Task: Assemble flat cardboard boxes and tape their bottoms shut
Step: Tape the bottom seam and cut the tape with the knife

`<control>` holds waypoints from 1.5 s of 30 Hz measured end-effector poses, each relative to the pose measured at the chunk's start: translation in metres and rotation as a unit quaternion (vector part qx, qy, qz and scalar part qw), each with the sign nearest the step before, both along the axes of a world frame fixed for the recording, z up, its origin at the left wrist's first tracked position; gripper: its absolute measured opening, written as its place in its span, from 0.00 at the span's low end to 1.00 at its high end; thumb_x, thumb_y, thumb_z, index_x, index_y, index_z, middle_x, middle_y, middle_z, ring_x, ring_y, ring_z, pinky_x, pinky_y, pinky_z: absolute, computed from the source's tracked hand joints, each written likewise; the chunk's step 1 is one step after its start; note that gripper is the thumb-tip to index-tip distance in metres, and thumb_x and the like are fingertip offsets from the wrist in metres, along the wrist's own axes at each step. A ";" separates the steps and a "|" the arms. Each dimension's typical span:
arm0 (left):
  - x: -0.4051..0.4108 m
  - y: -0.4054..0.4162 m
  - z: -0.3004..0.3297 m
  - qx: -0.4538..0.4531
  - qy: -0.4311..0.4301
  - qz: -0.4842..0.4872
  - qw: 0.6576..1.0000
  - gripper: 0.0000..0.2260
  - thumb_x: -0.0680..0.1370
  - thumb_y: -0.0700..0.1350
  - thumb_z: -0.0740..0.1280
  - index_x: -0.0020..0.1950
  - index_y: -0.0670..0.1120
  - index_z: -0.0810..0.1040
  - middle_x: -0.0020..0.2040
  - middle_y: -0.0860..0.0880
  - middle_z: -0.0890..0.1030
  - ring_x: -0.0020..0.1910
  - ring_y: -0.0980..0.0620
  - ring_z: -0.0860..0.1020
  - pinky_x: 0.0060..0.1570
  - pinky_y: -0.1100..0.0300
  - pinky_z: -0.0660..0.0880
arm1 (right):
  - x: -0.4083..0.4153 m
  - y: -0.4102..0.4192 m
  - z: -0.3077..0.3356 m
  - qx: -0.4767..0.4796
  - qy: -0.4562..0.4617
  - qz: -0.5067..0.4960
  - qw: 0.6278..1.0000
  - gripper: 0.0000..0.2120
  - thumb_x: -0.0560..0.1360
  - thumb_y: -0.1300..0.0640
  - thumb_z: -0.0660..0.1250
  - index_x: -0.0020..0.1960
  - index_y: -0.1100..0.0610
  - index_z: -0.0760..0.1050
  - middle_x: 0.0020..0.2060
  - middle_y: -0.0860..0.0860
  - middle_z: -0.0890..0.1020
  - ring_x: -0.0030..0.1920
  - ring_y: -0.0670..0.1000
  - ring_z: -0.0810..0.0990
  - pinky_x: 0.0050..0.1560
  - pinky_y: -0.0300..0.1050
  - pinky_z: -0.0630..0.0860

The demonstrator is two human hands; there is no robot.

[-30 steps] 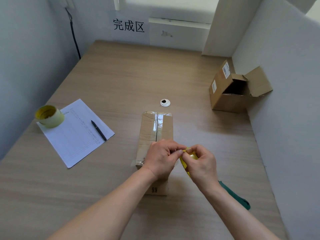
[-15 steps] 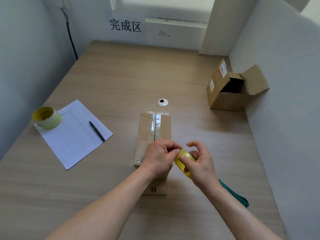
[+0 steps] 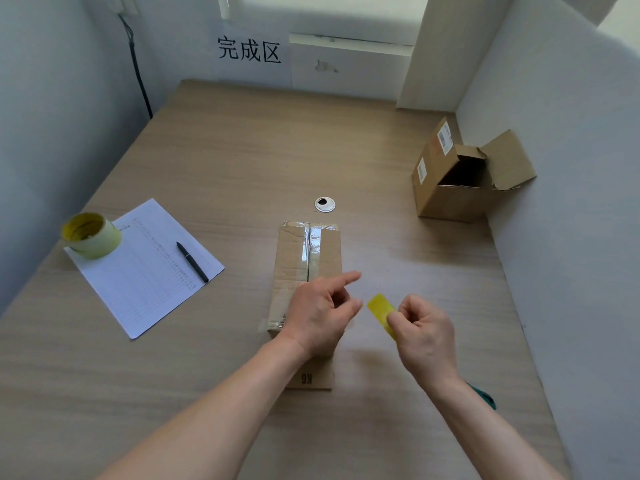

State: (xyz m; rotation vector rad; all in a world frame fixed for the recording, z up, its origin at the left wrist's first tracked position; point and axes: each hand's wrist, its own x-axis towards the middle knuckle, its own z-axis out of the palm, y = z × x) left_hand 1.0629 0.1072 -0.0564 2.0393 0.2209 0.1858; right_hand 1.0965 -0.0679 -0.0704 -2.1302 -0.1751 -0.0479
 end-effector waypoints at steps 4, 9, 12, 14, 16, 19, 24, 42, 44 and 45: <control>0.003 0.008 0.017 -0.171 -0.013 0.035 0.985 0.11 0.79 0.40 0.67 0.60 0.47 0.80 0.43 0.49 0.82 0.42 0.60 0.78 0.50 0.63 0.72 | -0.022 -0.049 -0.033 -0.259 -0.112 0.090 0.955 0.18 0.67 0.57 0.73 0.31 0.54 0.63 0.26 0.49 0.68 0.28 0.54 0.69 0.26 0.47 0.63; -0.029 0.038 0.013 0.162 -0.108 0.113 0.974 0.24 0.75 0.59 0.65 0.65 0.46 0.79 0.67 0.47 0.73 0.69 0.50 0.68 0.68 0.57 0.64 | -0.050 -0.075 -0.070 -0.350 0.022 0.154 0.924 0.17 0.65 0.60 0.75 0.38 0.51 0.66 0.34 0.49 0.74 0.38 0.56 0.75 0.36 0.48 0.70; -0.052 0.046 -0.018 0.179 0.062 0.091 0.978 0.31 0.77 0.63 0.63 0.77 0.54 0.62 0.80 0.51 0.50 0.78 0.52 0.48 0.74 0.56 0.52 | -0.058 -0.056 -0.066 -0.259 0.000 0.083 0.962 0.15 0.67 0.55 0.77 0.48 0.56 0.75 0.45 0.50 0.79 0.48 0.55 0.77 0.50 0.50 0.73; -0.057 0.040 -0.037 0.110 0.088 0.068 0.988 0.33 0.79 0.58 0.63 0.79 0.54 0.53 0.80 0.54 0.46 0.78 0.57 0.45 0.71 0.69 0.46 | -0.060 -0.018 -0.050 -0.112 0.005 0.034 0.993 0.21 0.74 0.46 0.69 0.63 0.55 0.74 0.59 0.46 0.76 0.61 0.46 0.73 0.63 0.43 0.67; -0.055 0.033 -0.044 0.053 0.061 0.078 0.994 0.33 0.80 0.53 0.64 0.79 0.51 0.51 0.80 0.53 0.50 0.77 0.61 0.47 0.66 0.78 0.43 | -0.056 0.029 -0.035 0.009 0.099 0.046 0.994 0.26 0.80 0.40 0.57 0.74 0.52 0.66 0.69 0.41 0.70 0.70 0.39 0.66 0.71 0.38 0.61; -0.052 0.029 -0.044 -0.040 0.067 0.110 0.991 0.36 0.80 0.49 0.66 0.79 0.49 0.45 0.79 0.54 0.50 0.76 0.63 0.49 0.73 0.70 0.47 | -0.036 0.084 -0.025 0.129 0.192 0.060 0.971 0.18 0.85 0.51 0.52 0.70 0.51 0.72 0.64 0.43 0.78 0.64 0.39 0.74 0.64 0.33 0.68; -0.050 0.032 -0.041 -0.074 0.082 0.115 0.987 0.37 0.80 0.47 0.66 0.79 0.50 0.43 0.79 0.55 0.49 0.77 0.61 0.49 0.76 0.59 0.51 | 0.008 0.096 -0.014 0.120 0.442 0.015 0.889 0.22 0.81 0.38 0.54 0.55 0.52 0.79 0.49 0.49 0.84 0.49 0.51 0.79 0.51 0.50 0.73; -0.027 0.039 -0.044 -0.226 0.103 0.164 0.955 0.21 0.71 0.50 0.68 0.64 0.54 0.76 0.53 0.57 0.83 0.54 0.57 0.81 0.56 0.58 0.76 | -0.003 0.114 -0.020 0.056 0.131 -0.013 0.990 0.18 0.79 0.40 0.54 0.65 0.44 0.68 0.54 0.43 0.80 0.53 0.49 0.79 0.50 0.45 0.71; -0.017 0.044 -0.043 -0.155 0.158 0.189 0.957 0.17 0.75 0.58 0.67 0.58 0.50 0.79 0.51 0.54 0.84 0.53 0.53 0.81 0.54 0.56 0.76 | 0.000 0.112 -0.024 0.070 0.140 -0.017 0.987 0.15 0.82 0.44 0.56 0.66 0.44 0.68 0.54 0.42 0.80 0.53 0.48 0.79 0.53 0.45 0.72; -0.014 0.045 -0.044 -0.113 0.178 0.201 0.957 0.18 0.76 0.61 0.65 0.57 0.49 0.80 0.51 0.53 0.83 0.53 0.51 0.80 0.53 0.56 0.75 | 0.000 0.110 -0.027 0.090 0.151 -0.019 0.984 0.13 0.82 0.46 0.56 0.66 0.42 0.68 0.53 0.40 0.80 0.53 0.45 0.79 0.53 0.45 0.73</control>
